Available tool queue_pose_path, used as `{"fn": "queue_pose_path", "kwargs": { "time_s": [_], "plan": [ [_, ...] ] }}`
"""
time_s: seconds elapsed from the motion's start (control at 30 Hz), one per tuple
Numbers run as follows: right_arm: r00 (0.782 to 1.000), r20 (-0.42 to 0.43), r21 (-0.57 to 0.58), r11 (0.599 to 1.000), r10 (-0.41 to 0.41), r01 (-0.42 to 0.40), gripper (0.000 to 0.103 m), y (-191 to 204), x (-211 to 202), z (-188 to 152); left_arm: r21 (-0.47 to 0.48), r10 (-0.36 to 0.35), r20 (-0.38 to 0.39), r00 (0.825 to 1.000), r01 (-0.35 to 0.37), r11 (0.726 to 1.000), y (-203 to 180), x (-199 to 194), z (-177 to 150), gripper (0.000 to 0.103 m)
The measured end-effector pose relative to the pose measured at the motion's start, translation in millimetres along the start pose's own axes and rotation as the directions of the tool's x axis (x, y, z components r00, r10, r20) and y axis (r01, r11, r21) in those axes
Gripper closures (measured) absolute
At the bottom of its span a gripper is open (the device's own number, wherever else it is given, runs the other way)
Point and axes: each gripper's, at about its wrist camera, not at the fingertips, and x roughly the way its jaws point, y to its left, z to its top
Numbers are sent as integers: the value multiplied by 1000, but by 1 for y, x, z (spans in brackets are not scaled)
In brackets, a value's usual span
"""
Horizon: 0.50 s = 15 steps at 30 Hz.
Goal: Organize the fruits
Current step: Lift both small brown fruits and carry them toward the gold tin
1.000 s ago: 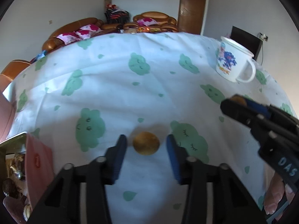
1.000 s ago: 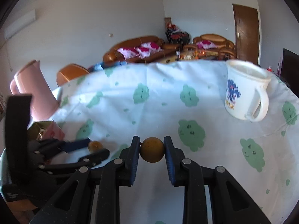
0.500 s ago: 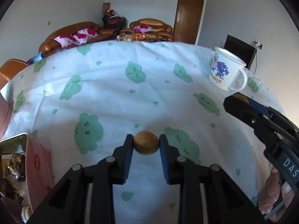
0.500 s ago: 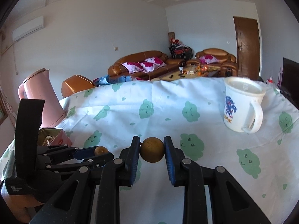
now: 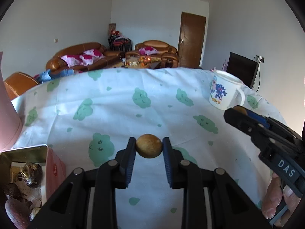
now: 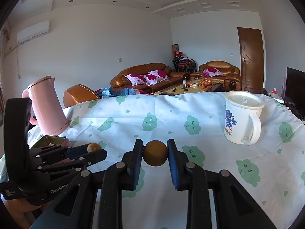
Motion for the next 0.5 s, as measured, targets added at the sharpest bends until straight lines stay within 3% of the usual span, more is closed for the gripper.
{"fn": "queue_pose_path", "kwargs": {
  "time_s": [0.5],
  "plan": [
    [999, 45, -20, 1000, 4, -3, 75, 3, -11, -2, 21, 6, 87, 996, -8, 1000, -4, -19, -3, 74]
  ]
}}
